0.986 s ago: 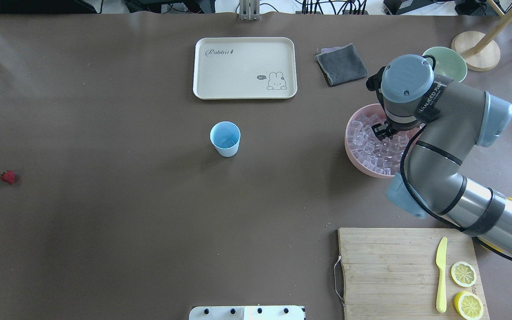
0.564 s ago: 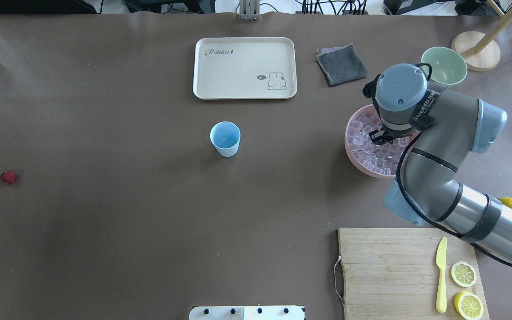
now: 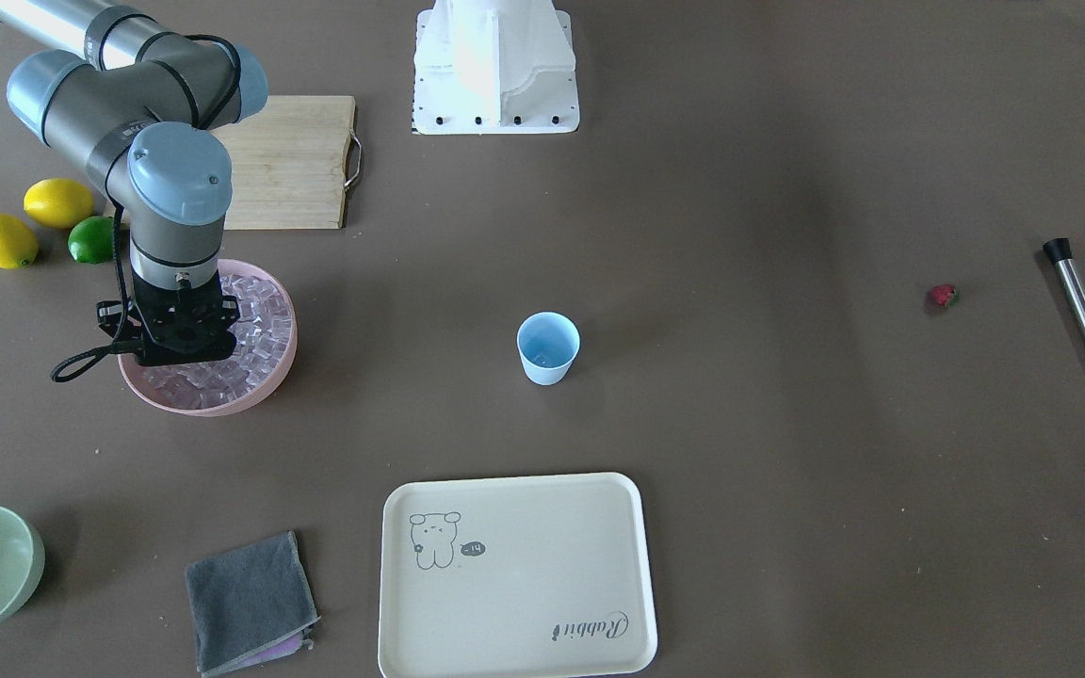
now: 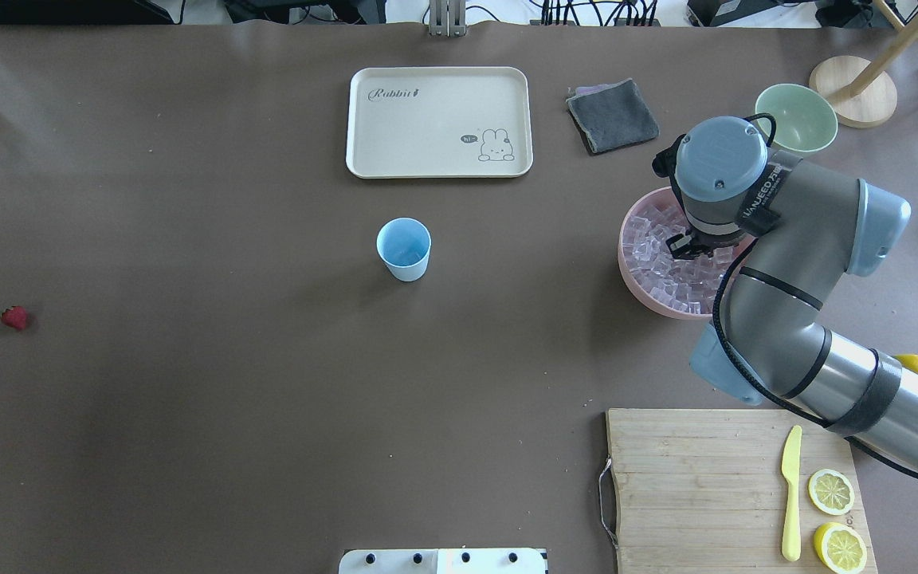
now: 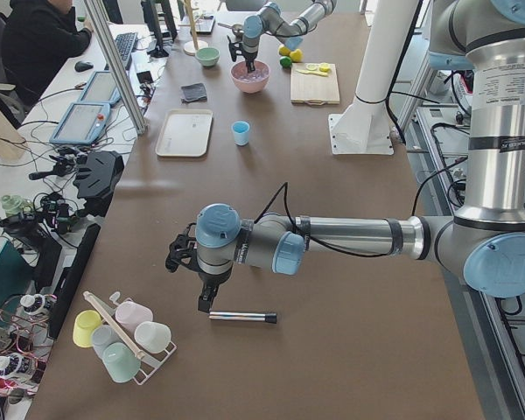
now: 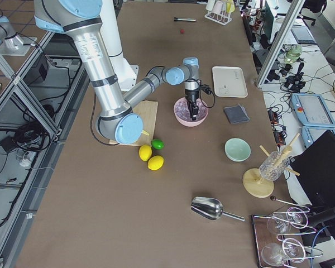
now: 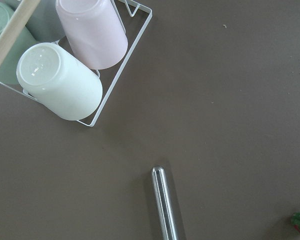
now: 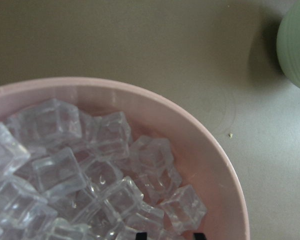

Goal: Mash ice and strawberries in cup

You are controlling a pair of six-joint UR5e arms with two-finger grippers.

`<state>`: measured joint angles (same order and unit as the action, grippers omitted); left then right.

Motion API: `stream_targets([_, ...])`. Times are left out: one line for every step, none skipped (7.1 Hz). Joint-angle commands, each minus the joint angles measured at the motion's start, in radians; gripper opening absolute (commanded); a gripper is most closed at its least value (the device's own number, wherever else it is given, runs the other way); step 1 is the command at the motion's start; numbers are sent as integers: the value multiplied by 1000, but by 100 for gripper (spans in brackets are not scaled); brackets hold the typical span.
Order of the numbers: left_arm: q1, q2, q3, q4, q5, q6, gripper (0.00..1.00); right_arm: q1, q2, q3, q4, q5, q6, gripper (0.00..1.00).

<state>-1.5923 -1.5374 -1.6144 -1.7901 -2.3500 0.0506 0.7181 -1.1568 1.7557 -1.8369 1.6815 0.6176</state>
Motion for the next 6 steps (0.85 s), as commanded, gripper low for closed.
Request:
stream_targets([0,-3,4,0,0,0,99,1,0,-1,-2,-2,-7,27])
stream_targets([2,-3,5,0,0,0,99,0,-1,-1,-2,-2,-7,27])
stream_targets([0,-4,4,0,0,0,99,1,2,5,-5,0,-7,16])
stream_targets([0,-4,4,0,0,0,99,10,8,10,-7,4,-12,12])
stream_targets([0,-4,4,0,0,0,99,14,6,8,-7,4,-19,13])
stream_targets([2,-4,7,0,0,0,99,14,6,10,-7,4,-21,36])
